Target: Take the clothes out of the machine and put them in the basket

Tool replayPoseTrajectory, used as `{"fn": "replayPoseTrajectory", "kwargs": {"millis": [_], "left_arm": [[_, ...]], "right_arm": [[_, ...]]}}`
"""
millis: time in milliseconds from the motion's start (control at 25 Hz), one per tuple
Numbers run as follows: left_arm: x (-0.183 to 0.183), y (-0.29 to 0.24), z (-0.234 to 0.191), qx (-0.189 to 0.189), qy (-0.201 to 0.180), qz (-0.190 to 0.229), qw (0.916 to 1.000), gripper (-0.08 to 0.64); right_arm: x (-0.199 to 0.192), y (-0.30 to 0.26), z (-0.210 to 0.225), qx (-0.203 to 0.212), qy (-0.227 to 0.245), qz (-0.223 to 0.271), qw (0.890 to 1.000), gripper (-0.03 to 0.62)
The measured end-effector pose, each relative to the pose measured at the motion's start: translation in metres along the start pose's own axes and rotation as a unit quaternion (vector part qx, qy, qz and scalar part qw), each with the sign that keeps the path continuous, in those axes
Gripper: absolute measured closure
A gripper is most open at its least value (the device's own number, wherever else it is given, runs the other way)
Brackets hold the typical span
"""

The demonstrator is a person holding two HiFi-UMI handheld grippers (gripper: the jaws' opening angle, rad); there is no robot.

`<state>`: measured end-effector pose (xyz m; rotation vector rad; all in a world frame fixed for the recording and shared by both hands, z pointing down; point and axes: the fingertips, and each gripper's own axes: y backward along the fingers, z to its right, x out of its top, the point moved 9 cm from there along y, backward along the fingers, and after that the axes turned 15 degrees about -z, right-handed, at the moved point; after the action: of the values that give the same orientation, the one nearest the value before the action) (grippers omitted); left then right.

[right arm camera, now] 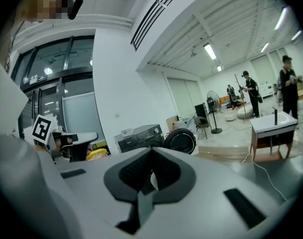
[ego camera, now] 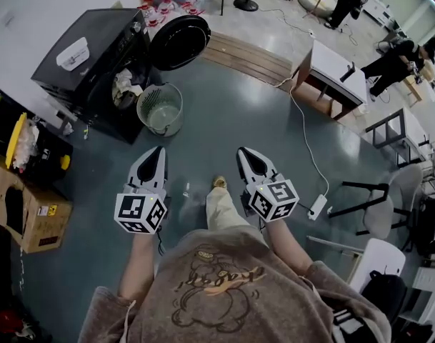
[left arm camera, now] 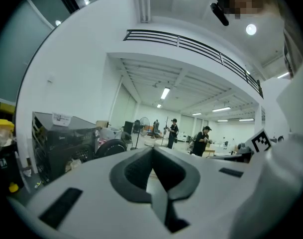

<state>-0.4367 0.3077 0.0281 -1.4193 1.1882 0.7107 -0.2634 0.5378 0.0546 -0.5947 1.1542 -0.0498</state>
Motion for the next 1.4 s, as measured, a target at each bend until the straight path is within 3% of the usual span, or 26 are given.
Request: {"fn": "replayPoseTrajectory", "kwargs": {"millis": [720, 1400], "left_arm": [[0.107, -0.219, -0.028, 0.025, 0.016, 0.005, 0.9996, 0.554], [0.142, -0.322, -0.101, 0.043, 0.018, 0.005, 0.9989, 0.554]], "right_arm": [[0.139, -0.13, 0.162, 0.053, 0.019, -0.014, 0.998, 0.6], [0.198, -0.246, 0.211, 0.08, 0.029, -0.025, 0.996, 0.598]]}}
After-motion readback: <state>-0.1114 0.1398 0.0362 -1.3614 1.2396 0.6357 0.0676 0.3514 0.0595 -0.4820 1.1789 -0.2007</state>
